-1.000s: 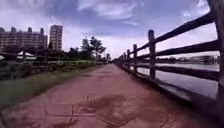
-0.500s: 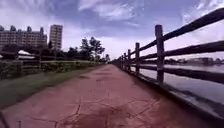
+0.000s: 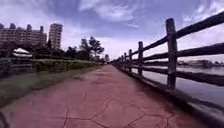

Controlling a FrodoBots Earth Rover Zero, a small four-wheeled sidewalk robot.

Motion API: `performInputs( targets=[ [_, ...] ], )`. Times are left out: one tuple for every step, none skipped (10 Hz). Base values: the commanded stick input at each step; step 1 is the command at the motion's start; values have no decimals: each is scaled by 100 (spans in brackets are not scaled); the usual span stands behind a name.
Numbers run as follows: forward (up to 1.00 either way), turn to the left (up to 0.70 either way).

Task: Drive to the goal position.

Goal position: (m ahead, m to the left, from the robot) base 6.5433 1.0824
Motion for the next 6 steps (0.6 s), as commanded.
performInputs(
  targets=[
    [100, 6],
    [100, 20],
    [100, 30],
    [100, 30],
    [100, 15],
    [100, 0]
  ],
)
